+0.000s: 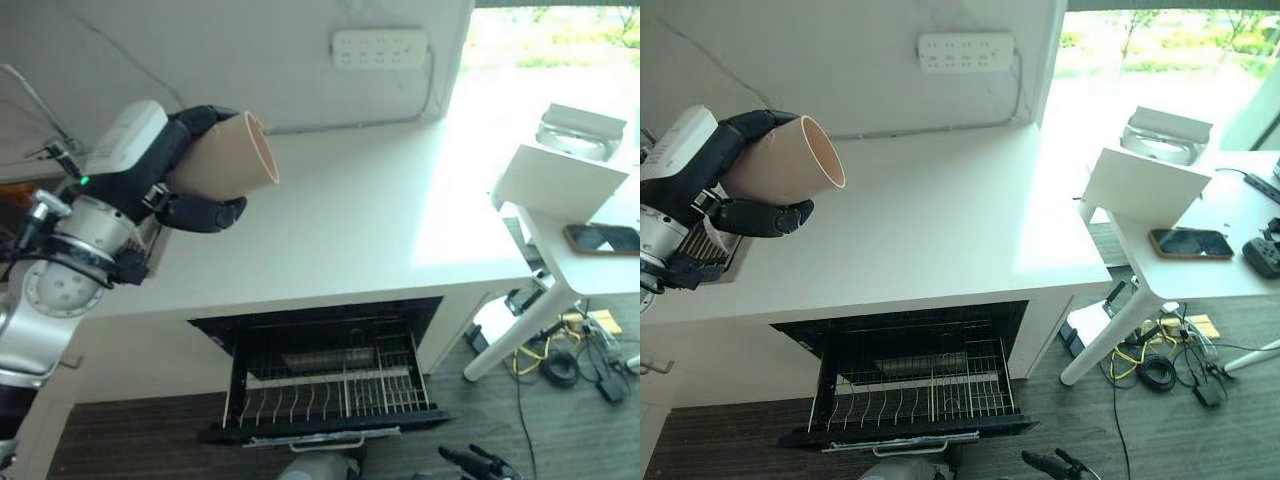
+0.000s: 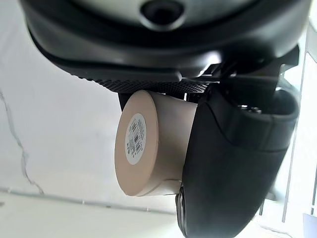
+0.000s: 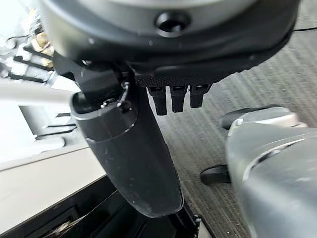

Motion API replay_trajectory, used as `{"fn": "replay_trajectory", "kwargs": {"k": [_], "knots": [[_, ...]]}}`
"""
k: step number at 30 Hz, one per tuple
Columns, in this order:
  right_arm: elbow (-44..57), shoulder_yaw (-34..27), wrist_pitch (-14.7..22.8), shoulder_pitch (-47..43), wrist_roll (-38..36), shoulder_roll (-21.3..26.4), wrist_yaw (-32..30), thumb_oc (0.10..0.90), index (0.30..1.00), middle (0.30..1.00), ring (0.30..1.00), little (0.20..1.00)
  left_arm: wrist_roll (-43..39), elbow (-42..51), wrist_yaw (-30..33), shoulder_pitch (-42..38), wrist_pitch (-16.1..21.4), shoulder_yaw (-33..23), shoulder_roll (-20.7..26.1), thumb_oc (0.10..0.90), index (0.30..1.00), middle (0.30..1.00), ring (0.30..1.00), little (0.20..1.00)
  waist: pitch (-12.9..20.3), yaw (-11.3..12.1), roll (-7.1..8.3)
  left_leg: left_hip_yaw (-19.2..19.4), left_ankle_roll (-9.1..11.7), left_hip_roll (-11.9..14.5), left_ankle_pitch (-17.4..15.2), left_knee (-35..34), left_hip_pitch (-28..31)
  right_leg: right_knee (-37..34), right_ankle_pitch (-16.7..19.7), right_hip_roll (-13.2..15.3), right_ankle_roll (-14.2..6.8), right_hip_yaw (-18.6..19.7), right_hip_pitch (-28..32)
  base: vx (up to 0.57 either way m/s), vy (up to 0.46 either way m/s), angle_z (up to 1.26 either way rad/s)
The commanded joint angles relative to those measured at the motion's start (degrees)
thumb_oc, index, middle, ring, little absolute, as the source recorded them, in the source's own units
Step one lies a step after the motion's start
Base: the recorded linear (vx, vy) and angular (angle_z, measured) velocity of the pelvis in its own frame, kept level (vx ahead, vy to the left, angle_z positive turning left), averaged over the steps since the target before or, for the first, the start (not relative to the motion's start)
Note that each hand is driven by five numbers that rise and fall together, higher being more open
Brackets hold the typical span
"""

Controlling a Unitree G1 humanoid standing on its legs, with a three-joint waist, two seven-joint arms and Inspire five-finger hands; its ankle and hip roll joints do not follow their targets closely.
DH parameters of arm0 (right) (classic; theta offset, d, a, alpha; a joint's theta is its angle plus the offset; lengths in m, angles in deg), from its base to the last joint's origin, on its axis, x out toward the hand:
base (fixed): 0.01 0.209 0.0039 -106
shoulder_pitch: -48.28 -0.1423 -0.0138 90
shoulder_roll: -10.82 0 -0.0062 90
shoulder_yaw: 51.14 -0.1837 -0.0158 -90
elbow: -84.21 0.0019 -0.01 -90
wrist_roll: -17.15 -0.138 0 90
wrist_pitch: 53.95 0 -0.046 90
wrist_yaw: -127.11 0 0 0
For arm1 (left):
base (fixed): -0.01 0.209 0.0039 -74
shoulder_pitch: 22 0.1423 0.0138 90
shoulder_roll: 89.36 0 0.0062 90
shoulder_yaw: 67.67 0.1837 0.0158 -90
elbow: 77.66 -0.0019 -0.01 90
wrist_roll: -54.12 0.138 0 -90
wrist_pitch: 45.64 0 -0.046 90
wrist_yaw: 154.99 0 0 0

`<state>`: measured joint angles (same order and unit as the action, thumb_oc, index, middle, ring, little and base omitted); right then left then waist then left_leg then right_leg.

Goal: Place the dishes in the dishwasher.

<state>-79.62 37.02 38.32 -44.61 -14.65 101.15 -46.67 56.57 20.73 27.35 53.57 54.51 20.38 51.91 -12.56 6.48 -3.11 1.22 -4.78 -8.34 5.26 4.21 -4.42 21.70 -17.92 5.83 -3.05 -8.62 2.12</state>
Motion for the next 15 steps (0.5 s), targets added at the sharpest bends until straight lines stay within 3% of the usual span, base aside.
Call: {"fn": "replay_trajectory", "kwargs": {"k": [1,8,11,13,15], "knots": [[2.52,0.49,1.85,-1.04,-2.00,4.26,-0.76,0.800,0.900,0.900,0.900,0.900,1.29,-0.02,5.75,-8.53,1.67,-8.07,-0.72,0.400,0.300,0.300,0.300,0.300,1.54,-2.26,-2.77,-1.12,5.30,3.06,-16.43,12.98,-0.96,-4.51,2.61,-2.47,-1.16,-2.66,0.40,0.00,0.000,0.00],[1.67,-0.61,1.17,-0.37,-2.32,4.14,-2.15,0.800,0.900,0.900,0.900,0.900,2.66,-0.18,5.77,-7.56,3.23,-8.62,-2.51,0.400,0.300,0.300,0.300,0.300,1.98,-2.69,-2.87,-0.18,5.78,3.74,-17.02,12.98,-0.74,-4.51,2.62,-2.34,-1.42,-3.64,-0.04,0.01,0.005,0.01],[1.17,-0.88,2.22,-0.28,-1.42,3.80,-2.36,0.800,0.900,0.900,0.900,0.900,2.91,0.18,4.99,-6.40,3.59,-10.10,-2.64,0.400,0.300,0.300,0.300,0.300,2.13,-2.42,-3.60,0.49,5.57,4.67,-17.42,12.98,-0.45,-4.51,3.67,-2.66,-1.84,-5.59,1.06,0.04,0.035,0.00],[1.69,-1.12,2.72,-0.09,-0.60,3.31,-2.37,0.800,0.900,0.900,0.900,0.900,3.32,0.39,4.74,-6.39,3.34,-10.58,-2.18,0.400,0.300,0.300,0.300,0.300,1.75,-3.20,-4.53,-0.42,4.71,5.17,-18.11,12.98,-0.29,-3.23,8.22,-3.65,-3.40,-5.39,1.34,0.04,0.026,-0.01],[2.26,-1.20,2.79,0.14,-0.16,2.87,-2.28,0.800,0.900,0.900,0.900,0.900,2.89,0.35,4.75,-7.39,2.73,-10.14,-1.50,0.400,0.300,0.300,0.300,0.300,0.61,-4.35,-4.92,-2.37,3.54,4.84,-18.49,12.98,-0.01,4.68,11.00,-3.12,-5.24,-2.29,-2.88,-0.01,-0.063,0.07]]}}
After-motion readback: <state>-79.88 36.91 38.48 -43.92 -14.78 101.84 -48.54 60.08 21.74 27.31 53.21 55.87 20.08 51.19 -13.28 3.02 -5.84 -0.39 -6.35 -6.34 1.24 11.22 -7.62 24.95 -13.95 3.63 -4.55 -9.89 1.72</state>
